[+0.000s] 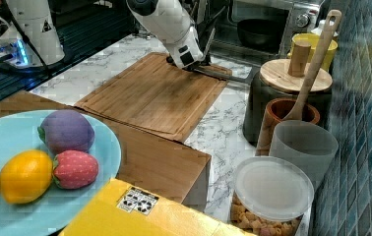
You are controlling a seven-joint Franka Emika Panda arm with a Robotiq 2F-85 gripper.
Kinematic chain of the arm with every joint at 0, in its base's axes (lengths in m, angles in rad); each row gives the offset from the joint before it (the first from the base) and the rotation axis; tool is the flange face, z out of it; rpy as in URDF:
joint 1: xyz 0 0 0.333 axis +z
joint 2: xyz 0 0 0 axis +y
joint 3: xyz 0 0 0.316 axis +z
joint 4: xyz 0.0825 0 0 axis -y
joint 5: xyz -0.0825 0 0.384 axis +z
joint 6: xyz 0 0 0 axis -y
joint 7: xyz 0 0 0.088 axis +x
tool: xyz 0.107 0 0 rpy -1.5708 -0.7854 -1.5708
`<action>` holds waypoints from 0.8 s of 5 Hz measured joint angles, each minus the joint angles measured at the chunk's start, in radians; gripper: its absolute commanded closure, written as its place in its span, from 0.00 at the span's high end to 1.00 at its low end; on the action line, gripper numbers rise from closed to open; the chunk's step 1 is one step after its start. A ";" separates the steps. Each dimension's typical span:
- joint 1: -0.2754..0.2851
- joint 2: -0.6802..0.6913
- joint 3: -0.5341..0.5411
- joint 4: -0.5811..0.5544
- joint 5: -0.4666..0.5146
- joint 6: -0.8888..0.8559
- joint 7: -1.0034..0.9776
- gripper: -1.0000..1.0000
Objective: Close the oven.
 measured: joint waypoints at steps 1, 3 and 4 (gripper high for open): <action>0.001 0.018 -0.001 0.016 -0.016 -0.020 0.014 0.00; 0.006 0.034 0.026 0.033 0.002 0.042 0.045 0.00; 0.005 0.025 0.043 0.037 -0.056 0.073 0.126 0.00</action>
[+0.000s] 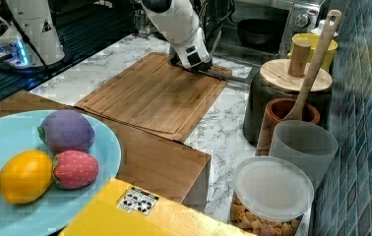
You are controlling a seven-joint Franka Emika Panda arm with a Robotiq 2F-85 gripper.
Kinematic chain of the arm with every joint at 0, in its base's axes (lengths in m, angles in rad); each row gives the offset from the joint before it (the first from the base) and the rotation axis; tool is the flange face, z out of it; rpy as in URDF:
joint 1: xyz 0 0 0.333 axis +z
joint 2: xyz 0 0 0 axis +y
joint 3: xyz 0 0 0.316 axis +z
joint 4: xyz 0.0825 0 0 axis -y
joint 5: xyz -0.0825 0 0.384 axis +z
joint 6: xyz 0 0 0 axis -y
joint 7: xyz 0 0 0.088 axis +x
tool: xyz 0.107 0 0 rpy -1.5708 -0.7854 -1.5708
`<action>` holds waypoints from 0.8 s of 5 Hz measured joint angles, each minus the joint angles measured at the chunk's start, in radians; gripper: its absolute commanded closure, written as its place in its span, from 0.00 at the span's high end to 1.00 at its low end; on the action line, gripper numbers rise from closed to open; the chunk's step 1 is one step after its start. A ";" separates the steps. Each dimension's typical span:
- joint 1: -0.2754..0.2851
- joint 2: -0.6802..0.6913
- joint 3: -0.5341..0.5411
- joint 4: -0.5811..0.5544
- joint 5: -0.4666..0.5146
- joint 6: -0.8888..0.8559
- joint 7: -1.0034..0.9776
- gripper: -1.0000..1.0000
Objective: Close the oven.
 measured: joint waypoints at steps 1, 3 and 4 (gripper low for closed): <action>0.002 -0.017 0.010 -0.006 -0.018 0.024 0.083 0.00; 0.004 -0.076 0.042 -0.016 -0.101 0.048 0.155 0.00; 0.018 -0.131 0.064 -0.014 -0.189 0.052 0.253 0.00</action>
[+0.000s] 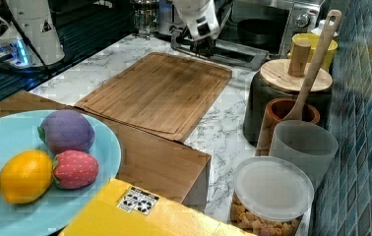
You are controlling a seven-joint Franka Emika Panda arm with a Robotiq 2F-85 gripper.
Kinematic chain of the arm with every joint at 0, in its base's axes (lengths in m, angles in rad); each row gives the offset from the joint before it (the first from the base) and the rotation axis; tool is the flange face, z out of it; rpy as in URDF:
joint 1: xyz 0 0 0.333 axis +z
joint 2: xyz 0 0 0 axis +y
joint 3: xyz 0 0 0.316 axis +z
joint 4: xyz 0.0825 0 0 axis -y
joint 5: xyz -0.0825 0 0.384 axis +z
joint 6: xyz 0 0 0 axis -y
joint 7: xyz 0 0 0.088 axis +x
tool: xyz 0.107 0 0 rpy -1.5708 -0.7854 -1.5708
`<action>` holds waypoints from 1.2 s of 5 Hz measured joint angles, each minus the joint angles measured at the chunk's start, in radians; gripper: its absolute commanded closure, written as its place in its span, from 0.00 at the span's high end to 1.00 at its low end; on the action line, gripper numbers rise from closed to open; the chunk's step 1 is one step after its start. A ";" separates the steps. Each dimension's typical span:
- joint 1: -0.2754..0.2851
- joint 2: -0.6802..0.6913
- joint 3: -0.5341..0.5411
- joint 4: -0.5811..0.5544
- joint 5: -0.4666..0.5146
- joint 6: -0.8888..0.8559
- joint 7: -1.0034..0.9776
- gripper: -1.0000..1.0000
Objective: Close the oven.
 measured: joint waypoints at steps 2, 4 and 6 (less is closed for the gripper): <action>0.066 -0.051 0.028 0.092 -0.234 -0.060 0.271 0.00; 0.123 -0.051 0.077 0.172 -0.617 -0.052 0.598 0.00; 0.231 -0.073 0.112 0.223 -0.830 -0.015 0.901 0.00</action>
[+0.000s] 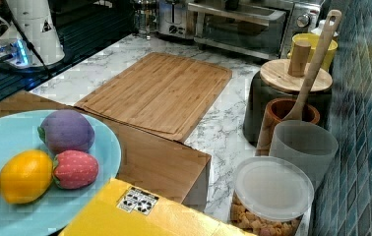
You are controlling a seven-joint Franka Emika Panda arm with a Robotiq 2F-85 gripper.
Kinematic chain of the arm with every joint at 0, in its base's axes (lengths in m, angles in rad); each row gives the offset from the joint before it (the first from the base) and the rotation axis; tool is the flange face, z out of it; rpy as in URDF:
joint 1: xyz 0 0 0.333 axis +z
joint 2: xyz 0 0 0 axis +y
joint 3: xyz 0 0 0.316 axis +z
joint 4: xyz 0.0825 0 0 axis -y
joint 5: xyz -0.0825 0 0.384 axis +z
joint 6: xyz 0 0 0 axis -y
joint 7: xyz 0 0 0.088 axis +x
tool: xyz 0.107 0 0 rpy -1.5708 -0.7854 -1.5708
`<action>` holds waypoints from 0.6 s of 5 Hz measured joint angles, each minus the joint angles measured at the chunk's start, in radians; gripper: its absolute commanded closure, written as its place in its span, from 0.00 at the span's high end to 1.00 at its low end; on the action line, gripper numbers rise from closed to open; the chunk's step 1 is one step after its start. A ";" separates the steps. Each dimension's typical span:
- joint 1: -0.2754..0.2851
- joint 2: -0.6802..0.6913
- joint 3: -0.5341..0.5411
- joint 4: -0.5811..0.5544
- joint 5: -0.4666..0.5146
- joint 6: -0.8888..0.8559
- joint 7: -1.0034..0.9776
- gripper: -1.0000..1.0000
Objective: Close the oven.
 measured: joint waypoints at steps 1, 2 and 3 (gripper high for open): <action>0.074 0.013 0.014 0.063 -0.181 -0.039 0.205 0.00; 0.120 0.038 0.064 0.143 -0.227 -0.095 0.350 0.00; 0.173 0.062 0.069 0.220 -0.356 -0.249 0.453 0.00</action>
